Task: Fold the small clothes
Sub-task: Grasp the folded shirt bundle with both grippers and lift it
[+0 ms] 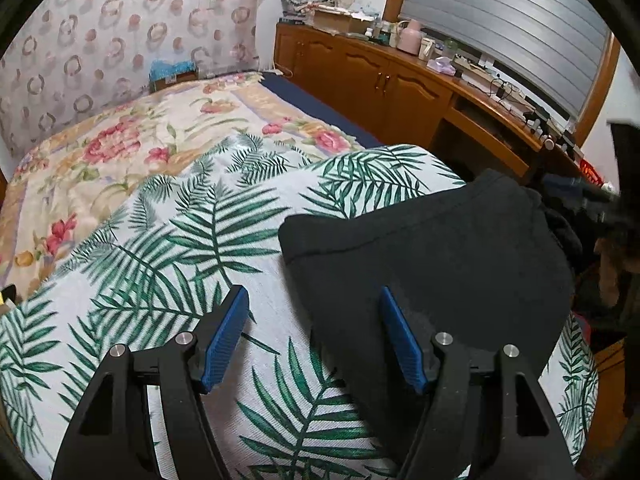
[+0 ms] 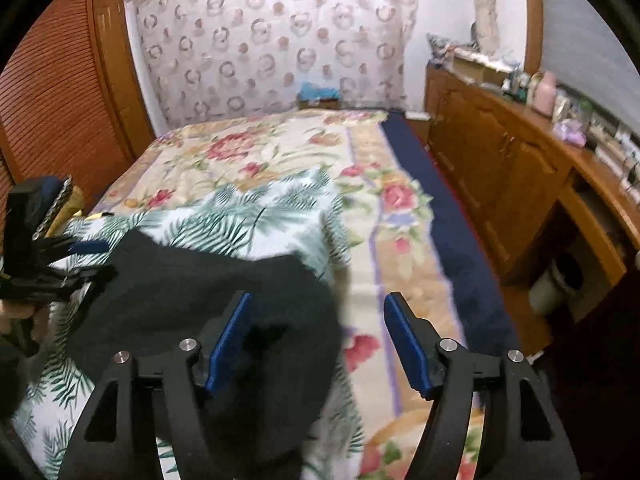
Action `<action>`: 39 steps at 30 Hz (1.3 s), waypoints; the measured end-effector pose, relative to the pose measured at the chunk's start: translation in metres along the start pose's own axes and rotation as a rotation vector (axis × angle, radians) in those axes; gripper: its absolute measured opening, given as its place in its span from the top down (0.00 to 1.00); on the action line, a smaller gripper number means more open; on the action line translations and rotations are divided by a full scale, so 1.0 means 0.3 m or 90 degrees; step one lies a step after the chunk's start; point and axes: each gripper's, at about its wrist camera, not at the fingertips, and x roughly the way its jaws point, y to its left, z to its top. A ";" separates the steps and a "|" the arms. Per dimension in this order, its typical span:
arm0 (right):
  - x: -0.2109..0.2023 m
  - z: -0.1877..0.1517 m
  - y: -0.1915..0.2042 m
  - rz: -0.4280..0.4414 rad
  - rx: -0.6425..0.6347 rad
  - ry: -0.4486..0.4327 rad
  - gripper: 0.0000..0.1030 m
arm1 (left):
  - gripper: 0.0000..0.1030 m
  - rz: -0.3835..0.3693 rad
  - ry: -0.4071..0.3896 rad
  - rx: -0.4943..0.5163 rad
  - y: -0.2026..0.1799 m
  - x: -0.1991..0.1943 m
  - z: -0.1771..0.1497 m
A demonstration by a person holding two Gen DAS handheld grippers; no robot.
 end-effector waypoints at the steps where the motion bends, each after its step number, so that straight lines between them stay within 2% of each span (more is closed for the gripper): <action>1: 0.008 -0.014 -0.017 0.006 0.007 0.009 0.31 | 0.33 -0.007 0.003 -0.004 0.002 0.007 0.000; 4: 0.074 -0.028 -0.053 0.021 0.027 0.044 0.31 | 0.35 -0.020 0.009 -0.008 0.001 0.019 -0.004; 5: 0.090 -0.032 -0.070 0.030 0.040 0.048 0.31 | 0.40 -0.025 0.011 -0.010 0.001 0.023 -0.004; 11: 0.134 -0.001 -0.130 0.093 0.078 0.054 0.31 | 0.54 -0.060 0.018 -0.041 0.000 0.033 0.000; 14: 0.132 -0.012 -0.111 0.084 0.059 0.041 0.35 | 0.58 -0.075 0.020 -0.049 -0.004 0.039 0.006; 15: 0.132 -0.015 -0.101 0.084 0.047 0.037 0.38 | 0.58 -0.077 0.019 -0.048 -0.005 0.041 0.008; 16: 0.142 -0.022 -0.092 0.098 0.044 0.039 0.48 | 0.58 -0.079 0.018 -0.046 -0.006 0.044 0.011; 18: 0.141 -0.038 -0.080 0.097 0.036 0.038 0.51 | 0.59 -0.081 0.019 -0.045 -0.011 0.048 0.013; 21: 0.147 -0.051 -0.073 0.104 0.027 0.039 0.63 | 0.77 -0.087 0.019 -0.047 -0.014 0.053 0.017; 22: 0.139 -0.057 -0.072 0.111 0.023 0.036 0.72 | 0.85 -0.101 0.022 -0.049 -0.015 0.053 0.019; 24: 0.114 -0.062 -0.063 0.118 0.011 0.028 0.77 | 0.87 -0.102 0.016 -0.050 -0.017 0.039 0.022; 26: 0.079 -0.059 -0.059 0.116 -0.001 0.012 0.81 | 0.88 -0.093 -0.001 -0.042 -0.032 0.002 0.026; 31: -0.032 -0.023 -0.023 0.115 -0.032 -0.050 0.82 | 0.89 -0.076 -0.080 -0.014 -0.078 -0.162 0.036; 36: -0.122 0.053 0.067 0.121 -0.083 -0.104 0.83 | 0.89 -0.037 -0.155 0.002 -0.077 -0.344 0.035; 39: -0.157 0.109 0.146 0.135 -0.122 -0.129 0.83 | 0.89 0.006 -0.203 0.005 -0.039 -0.484 0.015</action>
